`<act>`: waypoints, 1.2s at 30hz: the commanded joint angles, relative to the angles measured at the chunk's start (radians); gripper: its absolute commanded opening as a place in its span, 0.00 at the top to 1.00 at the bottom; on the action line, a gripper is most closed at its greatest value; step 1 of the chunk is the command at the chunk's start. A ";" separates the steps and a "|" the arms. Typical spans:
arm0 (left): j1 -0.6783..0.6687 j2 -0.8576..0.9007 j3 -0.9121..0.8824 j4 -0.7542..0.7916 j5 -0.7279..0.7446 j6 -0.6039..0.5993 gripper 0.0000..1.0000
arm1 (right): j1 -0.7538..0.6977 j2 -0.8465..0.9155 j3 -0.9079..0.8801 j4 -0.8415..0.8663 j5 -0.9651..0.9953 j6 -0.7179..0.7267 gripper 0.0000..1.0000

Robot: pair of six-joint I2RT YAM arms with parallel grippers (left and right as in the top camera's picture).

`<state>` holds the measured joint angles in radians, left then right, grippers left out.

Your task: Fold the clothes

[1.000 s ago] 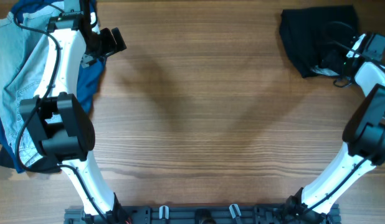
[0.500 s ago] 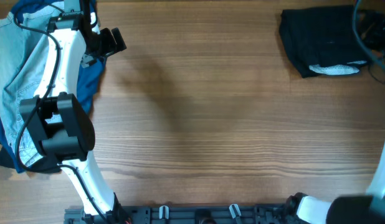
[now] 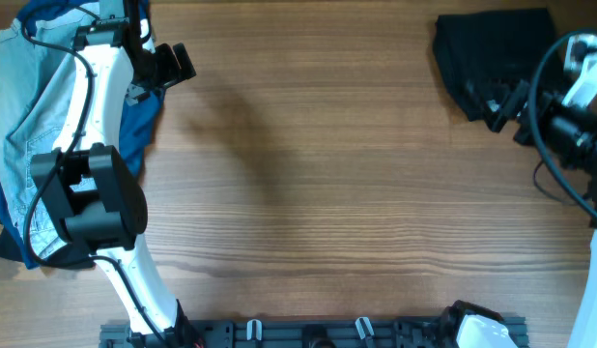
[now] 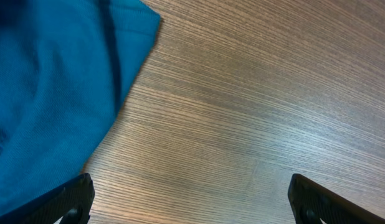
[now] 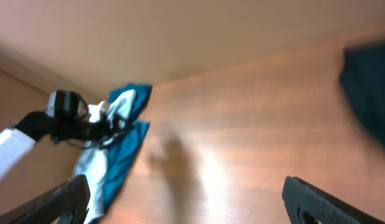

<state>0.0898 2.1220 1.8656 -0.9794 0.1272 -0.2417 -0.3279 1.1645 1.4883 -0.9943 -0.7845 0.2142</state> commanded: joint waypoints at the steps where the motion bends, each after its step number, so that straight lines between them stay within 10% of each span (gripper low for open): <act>1: -0.003 0.015 0.018 0.003 -0.009 0.002 0.00 | 0.003 0.000 0.006 -0.076 0.058 0.175 0.00; 8: -0.003 0.015 0.018 0.003 -0.009 0.002 0.00 | 0.011 0.021 -0.002 -0.172 0.225 0.152 0.00; 17: -0.003 0.015 0.018 0.003 -0.009 0.002 0.00 | 0.049 -0.028 -0.047 -0.051 0.217 -0.340 0.00; 36: -0.003 0.015 0.018 0.003 -0.009 0.002 0.00 | 0.348 -0.802 -1.214 0.954 0.479 -0.200 0.00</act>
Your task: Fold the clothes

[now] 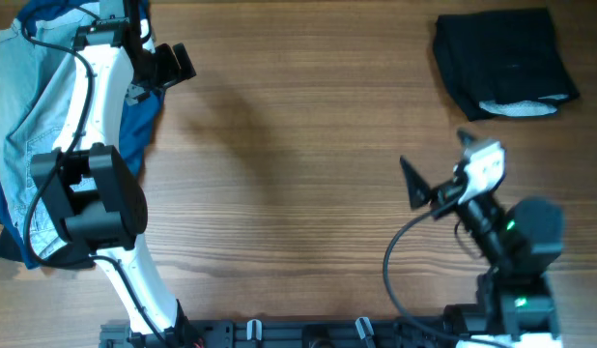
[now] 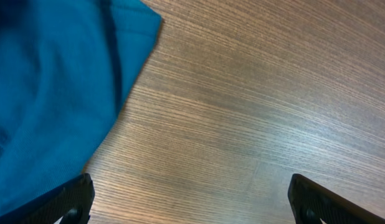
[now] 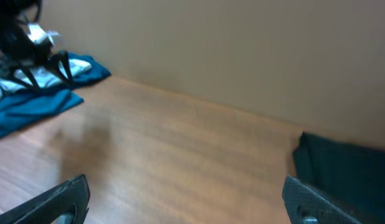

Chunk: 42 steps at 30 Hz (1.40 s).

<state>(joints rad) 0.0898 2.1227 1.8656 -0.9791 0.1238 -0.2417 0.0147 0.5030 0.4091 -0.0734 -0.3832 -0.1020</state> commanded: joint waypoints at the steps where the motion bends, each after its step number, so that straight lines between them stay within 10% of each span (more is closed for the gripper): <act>1: -0.003 0.014 0.018 0.002 -0.006 0.002 0.00 | 0.005 -0.176 -0.163 0.036 0.088 0.133 0.00; 42: -0.003 0.014 0.018 0.002 -0.006 0.002 0.00 | 0.005 -0.498 -0.404 0.088 0.193 0.143 0.00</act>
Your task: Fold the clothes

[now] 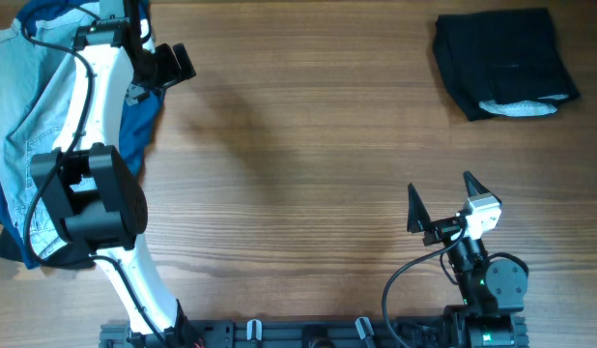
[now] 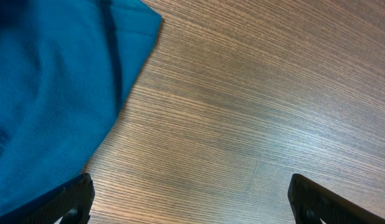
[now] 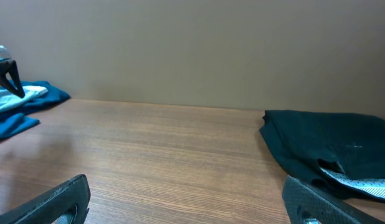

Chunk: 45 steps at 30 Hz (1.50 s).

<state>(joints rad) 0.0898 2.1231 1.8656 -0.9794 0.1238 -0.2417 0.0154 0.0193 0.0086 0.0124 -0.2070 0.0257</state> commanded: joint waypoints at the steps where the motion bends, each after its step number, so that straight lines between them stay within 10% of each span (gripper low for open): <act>1: -0.003 0.014 0.018 0.003 -0.006 0.002 0.00 | 0.004 -0.014 -0.003 0.002 0.016 0.015 0.00; 26: 0.002 -0.023 0.018 -0.017 0.047 -0.002 0.00 | 0.004 -0.014 -0.003 0.002 0.016 0.015 0.00; 45: -0.002 -0.573 -0.020 0.105 0.058 0.157 0.00 | 0.004 -0.014 -0.003 0.002 0.016 0.016 0.00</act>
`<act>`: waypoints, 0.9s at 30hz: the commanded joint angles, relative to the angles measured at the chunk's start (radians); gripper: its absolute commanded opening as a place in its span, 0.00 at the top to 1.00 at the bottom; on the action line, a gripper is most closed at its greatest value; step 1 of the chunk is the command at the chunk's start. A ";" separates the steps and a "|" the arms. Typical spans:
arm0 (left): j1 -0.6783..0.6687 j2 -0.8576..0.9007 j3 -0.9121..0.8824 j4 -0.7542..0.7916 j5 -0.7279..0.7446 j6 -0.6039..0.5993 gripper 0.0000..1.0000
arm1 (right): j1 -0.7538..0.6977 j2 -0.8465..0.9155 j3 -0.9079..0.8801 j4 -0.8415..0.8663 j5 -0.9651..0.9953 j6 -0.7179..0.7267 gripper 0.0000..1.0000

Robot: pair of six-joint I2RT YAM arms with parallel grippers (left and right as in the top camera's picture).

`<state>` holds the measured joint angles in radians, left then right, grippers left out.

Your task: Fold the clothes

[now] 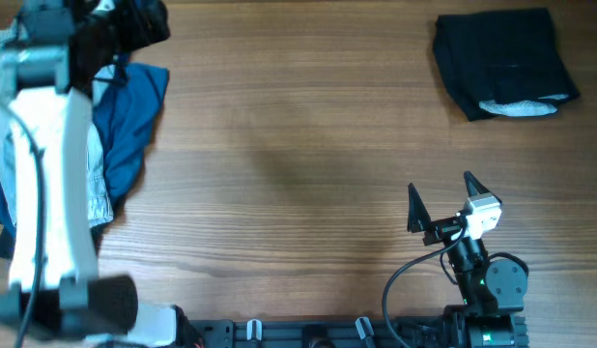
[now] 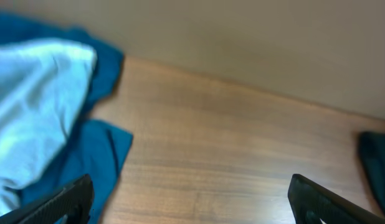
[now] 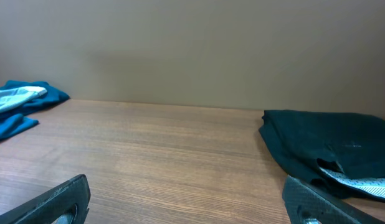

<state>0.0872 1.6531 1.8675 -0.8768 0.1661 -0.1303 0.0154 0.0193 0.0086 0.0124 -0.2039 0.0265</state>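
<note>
A heap of unfolded clothes lies at the table's left edge: a blue garment (image 1: 134, 111) with pale denim beside it, also seen in the left wrist view as blue cloth (image 2: 99, 162) and light cloth (image 2: 37, 99). A folded black garment (image 1: 501, 58) rests at the far right corner and shows in the right wrist view (image 3: 329, 146). My left gripper (image 1: 144, 19) is raised over the heap's far end, open and holding nothing (image 2: 192, 196). My right gripper (image 1: 443, 208) sits low near the front right, open and holding nothing (image 3: 186, 196).
A plain wall stands behind the table's far edge (image 3: 180, 104). The bare wooden tabletop (image 1: 298, 164) stretches between the heap and the black garment. A dark rail with clips (image 1: 308, 333) runs along the front edge.
My left arm has risen from low over the blue garment's edge; its camera now looks across the table instead of down at the wood. The right arm has not moved.
My right gripper was at the black garment in the far right corner, then away from it at mid-right, then low at the front right, where it stays. My left gripper stayed open beside the blue garment's edge and is now raised.
</note>
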 commanded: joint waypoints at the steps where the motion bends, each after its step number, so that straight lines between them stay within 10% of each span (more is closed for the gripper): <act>1: 0.001 -0.137 -0.041 0.007 0.015 0.045 0.00 | 0.004 -0.014 -0.003 0.002 0.013 0.014 0.00; 27: 0.010 -1.231 -1.468 0.912 0.001 0.048 0.00 | 0.004 -0.014 -0.003 0.002 0.013 0.014 0.00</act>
<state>0.0883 0.5556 0.5537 -0.0513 0.1650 -0.1047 0.0154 0.0170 0.0078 0.0120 -0.2008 0.0265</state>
